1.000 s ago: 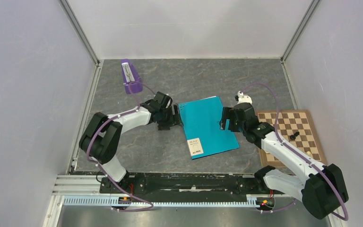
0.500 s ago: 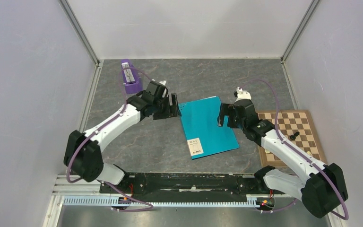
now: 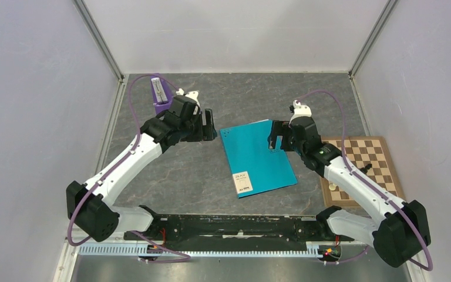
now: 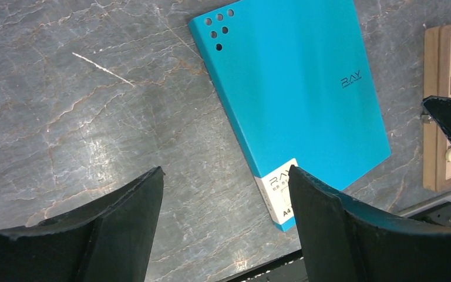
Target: Put the files into the folder
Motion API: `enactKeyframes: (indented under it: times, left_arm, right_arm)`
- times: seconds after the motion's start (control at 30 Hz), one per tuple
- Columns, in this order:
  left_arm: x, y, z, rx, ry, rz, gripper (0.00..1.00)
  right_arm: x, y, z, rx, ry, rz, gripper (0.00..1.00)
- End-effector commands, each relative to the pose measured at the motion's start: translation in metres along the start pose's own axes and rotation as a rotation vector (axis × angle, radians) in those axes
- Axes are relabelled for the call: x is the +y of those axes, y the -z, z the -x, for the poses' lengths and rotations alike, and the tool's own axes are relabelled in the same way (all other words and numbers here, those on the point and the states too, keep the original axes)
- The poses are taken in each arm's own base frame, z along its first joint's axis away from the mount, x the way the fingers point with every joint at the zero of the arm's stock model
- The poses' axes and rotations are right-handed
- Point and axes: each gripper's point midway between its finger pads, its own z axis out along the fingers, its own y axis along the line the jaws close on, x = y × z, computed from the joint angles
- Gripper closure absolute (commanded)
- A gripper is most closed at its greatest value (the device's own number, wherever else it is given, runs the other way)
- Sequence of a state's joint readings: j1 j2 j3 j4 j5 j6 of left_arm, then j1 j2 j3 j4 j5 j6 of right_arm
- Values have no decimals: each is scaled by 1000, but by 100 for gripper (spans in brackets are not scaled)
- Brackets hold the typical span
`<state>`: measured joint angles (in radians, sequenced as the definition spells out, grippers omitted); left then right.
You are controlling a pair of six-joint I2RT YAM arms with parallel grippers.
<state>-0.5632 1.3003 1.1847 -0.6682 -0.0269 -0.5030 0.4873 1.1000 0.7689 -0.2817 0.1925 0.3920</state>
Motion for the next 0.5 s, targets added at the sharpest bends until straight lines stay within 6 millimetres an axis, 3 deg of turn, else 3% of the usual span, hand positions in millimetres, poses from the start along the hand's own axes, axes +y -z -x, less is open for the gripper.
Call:
enactKeyframes:
  times: [0.0,0.47]
  left_arm:
    - [0,12,14,-53,-65,1,16]
    - [0,11,13,-79,-82,-21,16]
  right_arm:
    - [8,0,26,-74,-17,12,2]
    - [4,0,23,-67,-15,-8,2]
